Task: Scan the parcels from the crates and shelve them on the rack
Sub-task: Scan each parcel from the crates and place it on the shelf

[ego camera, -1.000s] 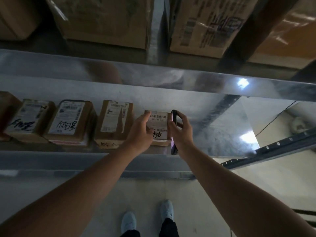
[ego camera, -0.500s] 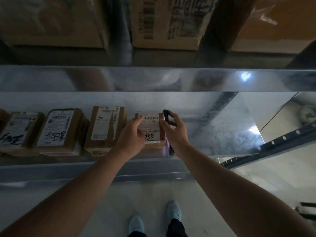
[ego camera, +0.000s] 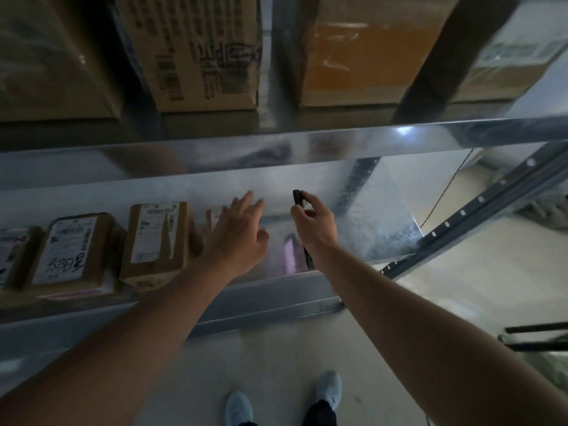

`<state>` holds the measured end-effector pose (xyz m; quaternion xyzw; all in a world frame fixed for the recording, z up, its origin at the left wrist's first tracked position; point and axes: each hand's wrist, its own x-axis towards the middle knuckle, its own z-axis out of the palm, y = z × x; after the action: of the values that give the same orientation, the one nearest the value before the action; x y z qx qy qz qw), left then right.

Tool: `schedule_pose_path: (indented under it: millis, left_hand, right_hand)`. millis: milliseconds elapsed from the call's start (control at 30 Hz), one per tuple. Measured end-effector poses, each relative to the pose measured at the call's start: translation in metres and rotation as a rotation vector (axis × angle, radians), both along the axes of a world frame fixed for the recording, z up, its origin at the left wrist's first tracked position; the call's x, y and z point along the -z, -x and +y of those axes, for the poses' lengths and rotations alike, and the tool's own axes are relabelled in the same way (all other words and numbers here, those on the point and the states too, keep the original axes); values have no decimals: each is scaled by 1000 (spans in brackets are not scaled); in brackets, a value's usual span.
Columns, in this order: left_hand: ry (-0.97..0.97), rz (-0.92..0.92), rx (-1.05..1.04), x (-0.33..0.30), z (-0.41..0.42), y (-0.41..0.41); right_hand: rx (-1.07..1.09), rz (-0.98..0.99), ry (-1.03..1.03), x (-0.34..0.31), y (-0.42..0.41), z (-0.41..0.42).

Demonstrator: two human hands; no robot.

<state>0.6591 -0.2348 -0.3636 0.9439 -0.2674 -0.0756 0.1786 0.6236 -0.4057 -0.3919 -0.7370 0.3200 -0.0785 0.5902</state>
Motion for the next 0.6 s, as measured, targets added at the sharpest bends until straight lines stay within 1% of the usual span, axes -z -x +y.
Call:
schedule_pose_path:
  millis: [100,200,300,433,600]
  left_hand:
    - [-43,-29,33,-5,-26,6]
    - [-77,-49,19,-7,-51,13]
    - [-103,-68,-19,-5,-78,28]
    - [-139,-67,-78,5,-111,46]
    - [-159,-71,-94,15,-145,54]
  right_hand:
    - [-3,-1,89,-10,12,-21]
    - [-48,37,249,-11,23,-49]
    - [-116,59,397,-5,34,-81]
    - [-189,136,574,6,44,-118]
    - [-204,195,644,22,39,-146]
